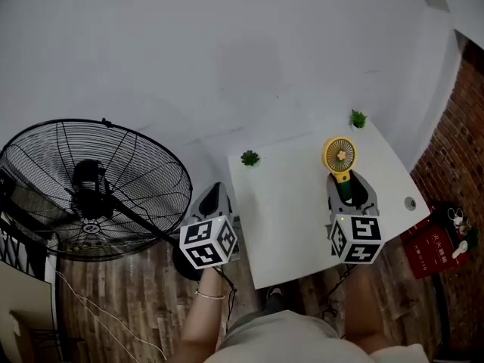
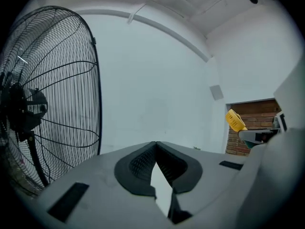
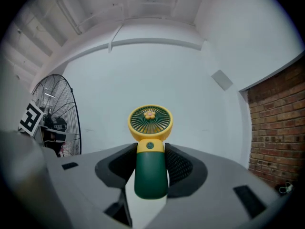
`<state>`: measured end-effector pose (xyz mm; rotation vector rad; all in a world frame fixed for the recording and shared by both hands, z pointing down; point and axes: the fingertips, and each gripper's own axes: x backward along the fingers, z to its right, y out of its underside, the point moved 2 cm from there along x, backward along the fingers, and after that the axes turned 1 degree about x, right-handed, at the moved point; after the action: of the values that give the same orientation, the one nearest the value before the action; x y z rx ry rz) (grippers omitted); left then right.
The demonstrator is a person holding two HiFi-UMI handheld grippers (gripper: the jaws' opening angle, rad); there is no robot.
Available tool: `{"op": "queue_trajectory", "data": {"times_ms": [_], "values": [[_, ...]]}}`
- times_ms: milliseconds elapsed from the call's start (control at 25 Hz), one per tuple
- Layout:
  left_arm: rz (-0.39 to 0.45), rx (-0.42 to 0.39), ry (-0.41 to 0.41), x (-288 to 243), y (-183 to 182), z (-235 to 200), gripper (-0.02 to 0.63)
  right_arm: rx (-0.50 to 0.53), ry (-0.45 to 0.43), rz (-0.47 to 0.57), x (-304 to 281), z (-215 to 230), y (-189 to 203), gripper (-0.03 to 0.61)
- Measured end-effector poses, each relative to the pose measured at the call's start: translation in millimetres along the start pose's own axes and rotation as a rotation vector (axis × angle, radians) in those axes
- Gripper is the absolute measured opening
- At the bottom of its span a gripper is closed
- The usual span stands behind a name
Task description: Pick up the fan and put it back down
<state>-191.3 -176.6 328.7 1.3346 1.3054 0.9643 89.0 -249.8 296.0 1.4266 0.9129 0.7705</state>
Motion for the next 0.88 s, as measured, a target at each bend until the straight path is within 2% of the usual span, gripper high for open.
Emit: {"op": "queue_trajectory", "data": {"times_ms": [160,400,880], "values": [[-0.005,0.019,-0.062,15,4,-26,0.011,-0.002,-0.056,-0.021,-12,-23,5,0.178],[-0.049,0.045,-0.108,30,30,-47,0.011,-0.012,-0.089,-0.091,-20,-38,31,0.178],[-0.243,0.099,-0.122,36,122,-48,0.011,-0.034,-0.100,-0.303,-13,-47,121,0.178]]}}
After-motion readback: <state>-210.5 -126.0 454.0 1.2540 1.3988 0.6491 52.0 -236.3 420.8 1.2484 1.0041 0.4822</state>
